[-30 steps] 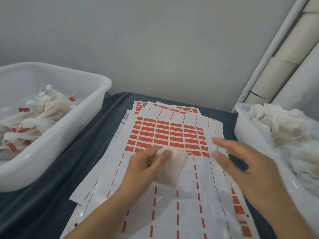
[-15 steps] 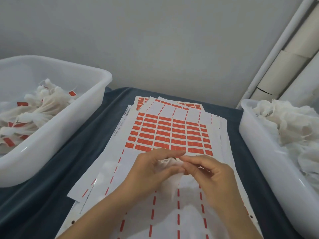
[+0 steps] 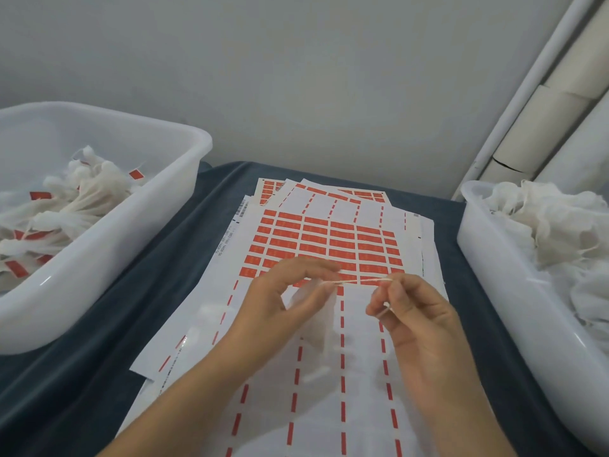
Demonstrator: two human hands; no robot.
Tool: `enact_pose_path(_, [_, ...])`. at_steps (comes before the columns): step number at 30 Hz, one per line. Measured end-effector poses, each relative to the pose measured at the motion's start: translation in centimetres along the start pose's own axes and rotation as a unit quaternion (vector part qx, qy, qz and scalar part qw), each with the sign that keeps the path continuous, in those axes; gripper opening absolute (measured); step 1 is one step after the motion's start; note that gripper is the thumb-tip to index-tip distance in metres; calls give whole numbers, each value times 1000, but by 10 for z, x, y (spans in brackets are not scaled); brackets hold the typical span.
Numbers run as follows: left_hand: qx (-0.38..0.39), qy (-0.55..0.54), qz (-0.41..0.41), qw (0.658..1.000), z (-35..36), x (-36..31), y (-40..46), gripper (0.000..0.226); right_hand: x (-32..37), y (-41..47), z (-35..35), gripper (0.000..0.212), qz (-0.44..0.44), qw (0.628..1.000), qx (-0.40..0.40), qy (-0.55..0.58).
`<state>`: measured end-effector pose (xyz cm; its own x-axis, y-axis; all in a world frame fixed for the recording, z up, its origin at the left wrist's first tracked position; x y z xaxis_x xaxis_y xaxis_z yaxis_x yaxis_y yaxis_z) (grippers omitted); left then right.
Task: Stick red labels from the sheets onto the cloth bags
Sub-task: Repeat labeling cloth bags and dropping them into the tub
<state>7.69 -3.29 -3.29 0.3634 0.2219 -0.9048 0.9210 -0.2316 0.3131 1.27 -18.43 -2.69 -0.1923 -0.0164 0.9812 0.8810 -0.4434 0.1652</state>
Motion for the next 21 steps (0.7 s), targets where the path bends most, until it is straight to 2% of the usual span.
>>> enact_pose_path(2, [-39, 16, 7, 999, -3, 0, -3, 20, -1, 0, 1, 16, -8, 1000, -5, -6])
enact_pose_path(4, [-65, -75, -44, 994, -8, 6, -5, 26, -1, 0, 2, 16, -3, 1000, -3, 11])
enact_pose_path(5, [-30, -141, -95, 985, -4, 11, -6, 37, 0, 0, 2, 17, -2, 1000, 1, 14])
enact_pose_path(6, [44, -183, -154, 970, 5, 13, -8, 45, 0, 0, 2, 17, -5, 1000, 5, 14])
enact_pose_path(8, [195, -189, -249, 930, 25, 18, -19, 56, 3, -2, 5, 16, -19, 999, 26, 4])
enact_pose_path(9, [229, -195, -284, 910, 31, 21, -22, 58, 5, -4, 8, 14, -31, 998, 45, -6])
enact_pose_path(12, [190, -309, -335, 869, 29, 26, -18, 48, 7, -15, 27, 11, -45, 988, 140, -41])
enact_pose_path(14, [139, -434, -340, 822, 21, 26, -14, 36, -1, -22, 41, 10, -32, 974, 204, -88])
enact_pose_path(16, [95, -520, -353, 772, 12, 28, -10, 31, -10, -23, 45, 10, -20, 966, 215, -145])
enact_pose_path(17, [80, -529, -351, 768, 8, 30, -8, 26, -13, -20, 43, 12, -13, 967, 200, -159])
enact_pose_path(18, [72, -512, -343, 784, 5, 31, -7, 20, -14, -16, 39, 16, -2, 972, 171, -161])
enact_pose_path(21, [126, -393, -304, 858, 8, 28, -9, 24, -14, -1, 16, 21, 12, 987, 52, -150])
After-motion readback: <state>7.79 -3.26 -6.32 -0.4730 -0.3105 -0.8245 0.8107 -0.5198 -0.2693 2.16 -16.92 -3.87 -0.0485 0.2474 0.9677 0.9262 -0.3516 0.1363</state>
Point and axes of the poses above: each hand's wrist, its own y-axis towards the middle knuckle, its own z-axis out of the palm, x = y × z, the point moved 7 cm from there along y, towards the middle knuckle, and after that the axes turned 7 degrees about -x, right-handed, at the moved point
